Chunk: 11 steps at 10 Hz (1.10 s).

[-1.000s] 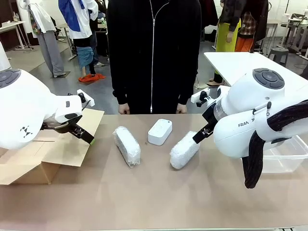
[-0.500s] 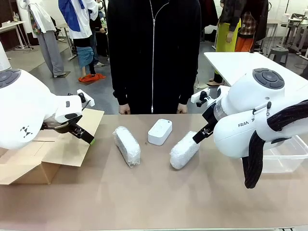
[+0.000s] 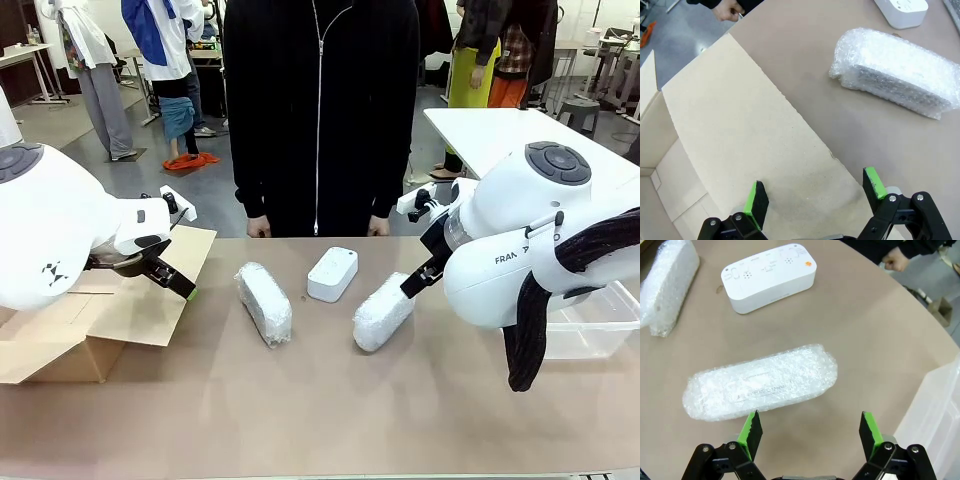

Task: Separate and place wrapped and unwrapped clocks.
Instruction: Pick up the Digital clock indicated by the person.

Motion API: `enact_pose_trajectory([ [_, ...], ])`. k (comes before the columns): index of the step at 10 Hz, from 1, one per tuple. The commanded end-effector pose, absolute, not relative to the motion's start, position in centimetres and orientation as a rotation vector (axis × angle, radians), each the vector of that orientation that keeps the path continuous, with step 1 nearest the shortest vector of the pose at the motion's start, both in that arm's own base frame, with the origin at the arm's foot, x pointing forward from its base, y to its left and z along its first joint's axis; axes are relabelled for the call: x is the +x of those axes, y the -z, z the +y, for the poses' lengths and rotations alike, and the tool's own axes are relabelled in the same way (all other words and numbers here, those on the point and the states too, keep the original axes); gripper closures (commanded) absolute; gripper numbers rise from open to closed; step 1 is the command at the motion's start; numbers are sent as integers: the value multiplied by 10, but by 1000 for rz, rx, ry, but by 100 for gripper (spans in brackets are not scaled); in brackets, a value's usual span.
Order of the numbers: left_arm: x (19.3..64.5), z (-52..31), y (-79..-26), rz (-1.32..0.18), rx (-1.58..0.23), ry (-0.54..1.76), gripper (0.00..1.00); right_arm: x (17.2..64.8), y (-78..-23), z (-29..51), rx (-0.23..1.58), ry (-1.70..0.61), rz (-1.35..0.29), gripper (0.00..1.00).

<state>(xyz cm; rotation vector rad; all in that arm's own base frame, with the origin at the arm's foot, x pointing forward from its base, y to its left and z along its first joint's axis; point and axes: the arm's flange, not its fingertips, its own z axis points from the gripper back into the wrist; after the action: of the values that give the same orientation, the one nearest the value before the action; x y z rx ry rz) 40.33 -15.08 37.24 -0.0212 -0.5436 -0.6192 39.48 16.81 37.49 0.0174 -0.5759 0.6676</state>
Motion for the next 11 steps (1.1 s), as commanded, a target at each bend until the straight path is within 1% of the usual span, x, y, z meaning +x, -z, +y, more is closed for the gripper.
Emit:
enact_pose_trajectory([
  [1,395,-158,-386,-528,-42,659,0,393,-391,166,15,-695,-584,0],
  [6,366,-153,-442,-568,-49,747,0,398,-442,132,78,-806,-631,0],
  [8,365,-132,-468,-588,13,780,0,410,-453,121,116,-898,-648,0],
  [11,363,-100,-501,-608,37,888,0,431,-472,93,202,-997,-689,0],
])
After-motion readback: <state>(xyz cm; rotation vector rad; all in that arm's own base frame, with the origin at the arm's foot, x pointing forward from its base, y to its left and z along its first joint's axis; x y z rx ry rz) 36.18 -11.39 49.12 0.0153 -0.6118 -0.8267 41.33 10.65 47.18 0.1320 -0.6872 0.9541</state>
